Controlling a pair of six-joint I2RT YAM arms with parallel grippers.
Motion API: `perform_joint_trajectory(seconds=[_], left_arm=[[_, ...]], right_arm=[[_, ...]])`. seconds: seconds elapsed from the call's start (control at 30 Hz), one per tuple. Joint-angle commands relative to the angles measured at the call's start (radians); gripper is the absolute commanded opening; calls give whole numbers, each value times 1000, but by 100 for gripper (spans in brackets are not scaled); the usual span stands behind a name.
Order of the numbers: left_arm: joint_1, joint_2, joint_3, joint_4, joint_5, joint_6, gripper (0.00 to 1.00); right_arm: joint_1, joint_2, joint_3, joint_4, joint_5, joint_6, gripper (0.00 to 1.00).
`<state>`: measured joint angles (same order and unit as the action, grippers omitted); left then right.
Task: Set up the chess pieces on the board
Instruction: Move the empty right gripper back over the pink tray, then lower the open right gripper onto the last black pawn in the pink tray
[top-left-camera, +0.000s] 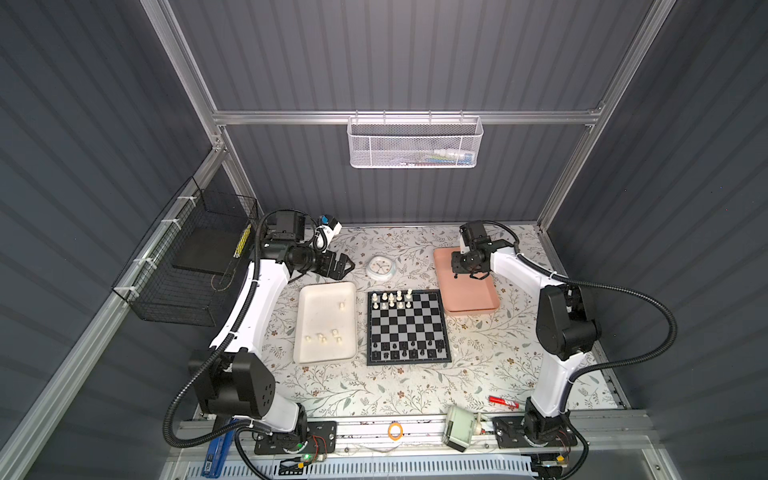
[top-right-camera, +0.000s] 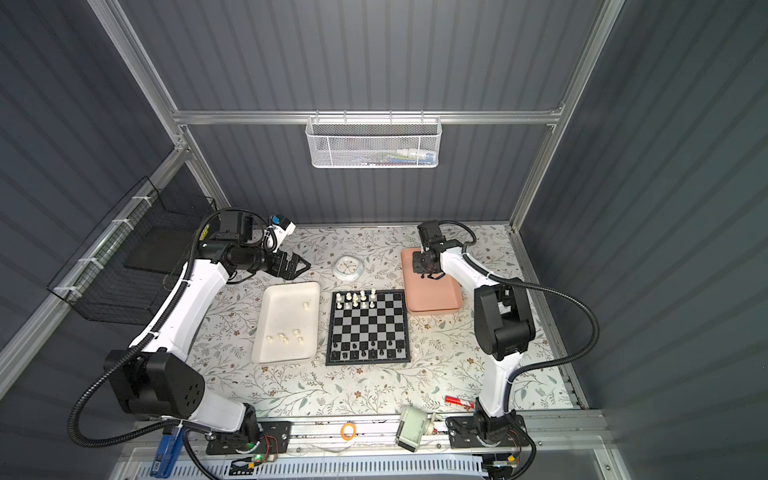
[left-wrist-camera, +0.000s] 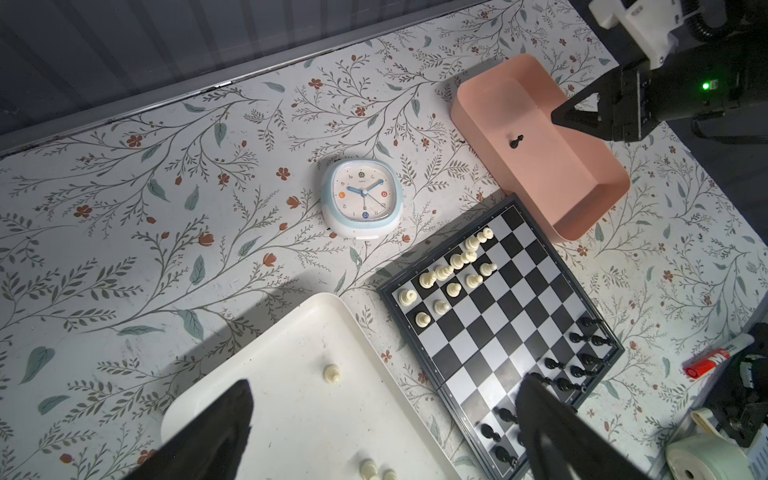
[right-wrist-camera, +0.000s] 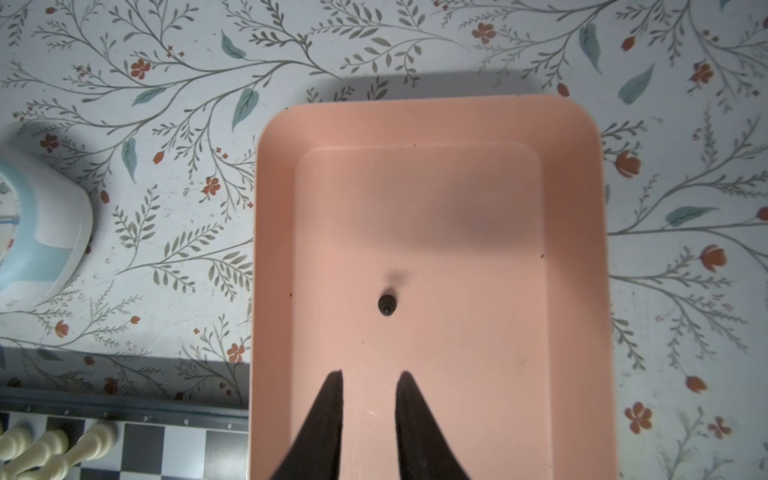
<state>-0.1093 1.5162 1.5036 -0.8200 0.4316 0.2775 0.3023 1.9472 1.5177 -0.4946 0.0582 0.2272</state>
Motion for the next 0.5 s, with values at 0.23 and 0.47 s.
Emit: perform_joint_trajectory(seconds=[0.23, 0.47], left_arm=[[6, 3, 30, -38, 10, 21, 100], [7, 3, 27, -39, 2, 25, 100]], right_arm=[[-19, 108, 80, -28, -40, -22, 25], [-26, 159, 103, -33, -30, -29, 25]])
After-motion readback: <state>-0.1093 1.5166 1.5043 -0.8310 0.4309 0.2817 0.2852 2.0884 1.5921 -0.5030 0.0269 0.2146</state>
